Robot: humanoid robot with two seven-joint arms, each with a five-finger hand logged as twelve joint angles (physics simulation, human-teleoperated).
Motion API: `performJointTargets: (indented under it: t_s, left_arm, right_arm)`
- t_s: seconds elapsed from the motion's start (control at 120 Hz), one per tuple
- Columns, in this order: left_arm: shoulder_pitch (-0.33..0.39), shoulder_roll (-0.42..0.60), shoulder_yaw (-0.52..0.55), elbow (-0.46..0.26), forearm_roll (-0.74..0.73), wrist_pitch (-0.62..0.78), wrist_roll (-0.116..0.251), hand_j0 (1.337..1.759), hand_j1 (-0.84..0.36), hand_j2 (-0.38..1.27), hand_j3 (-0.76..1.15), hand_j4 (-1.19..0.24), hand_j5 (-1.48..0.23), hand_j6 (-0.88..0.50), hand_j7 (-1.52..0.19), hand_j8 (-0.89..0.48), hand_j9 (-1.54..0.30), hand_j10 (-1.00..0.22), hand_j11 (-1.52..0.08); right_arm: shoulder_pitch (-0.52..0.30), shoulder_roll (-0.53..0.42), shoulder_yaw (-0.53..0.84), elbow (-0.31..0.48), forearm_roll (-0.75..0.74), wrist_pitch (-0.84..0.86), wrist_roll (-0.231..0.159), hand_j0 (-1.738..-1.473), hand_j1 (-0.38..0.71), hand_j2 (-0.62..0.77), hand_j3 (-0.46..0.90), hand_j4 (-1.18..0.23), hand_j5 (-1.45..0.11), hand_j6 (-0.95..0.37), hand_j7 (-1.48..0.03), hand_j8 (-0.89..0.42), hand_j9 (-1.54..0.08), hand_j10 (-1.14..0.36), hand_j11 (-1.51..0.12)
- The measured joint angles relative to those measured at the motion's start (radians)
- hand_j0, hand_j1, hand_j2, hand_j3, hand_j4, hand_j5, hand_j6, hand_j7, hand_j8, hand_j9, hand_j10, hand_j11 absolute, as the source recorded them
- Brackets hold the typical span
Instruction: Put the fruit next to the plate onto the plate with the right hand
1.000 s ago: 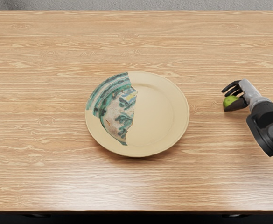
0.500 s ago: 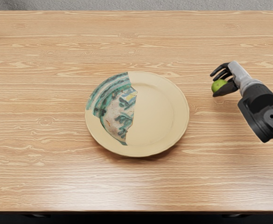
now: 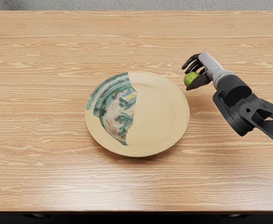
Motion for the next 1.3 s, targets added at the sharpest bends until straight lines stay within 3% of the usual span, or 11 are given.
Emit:
performJointTargets:
  t_s: [0.825,1.3]
  left_arm:
    - [0.0,0.0,0.0,0.0,0.0,0.0,0.0,1.658,0.35,0.0,0.0,0.0,0.0,0.0,0.0,0.0,0.0,0.0,0.0]
    - [0.0,0.0,0.0,0.0,0.0,0.0,0.0,1.658,0.35,0.0,0.0,0.0,0.0,0.0,0.0,0.0,0.0,0.0,0.0]
  right_arm:
    - [0.063,0.132,-0.049,0.056,-0.003,0.006,0.0,-1.658,0.3,0.39,0.0,-0.66,-0.9,-0.66,-0.88,-0.41,-0.89,-0.47,-0.86]
    - [0.056,0.221,-0.187,0.066,-0.003,0.003,-0.001,-1.658,0.3,0.4,0.0,-0.65,-0.91,-0.66,-0.87,-0.41,-0.89,-0.48,-0.86]
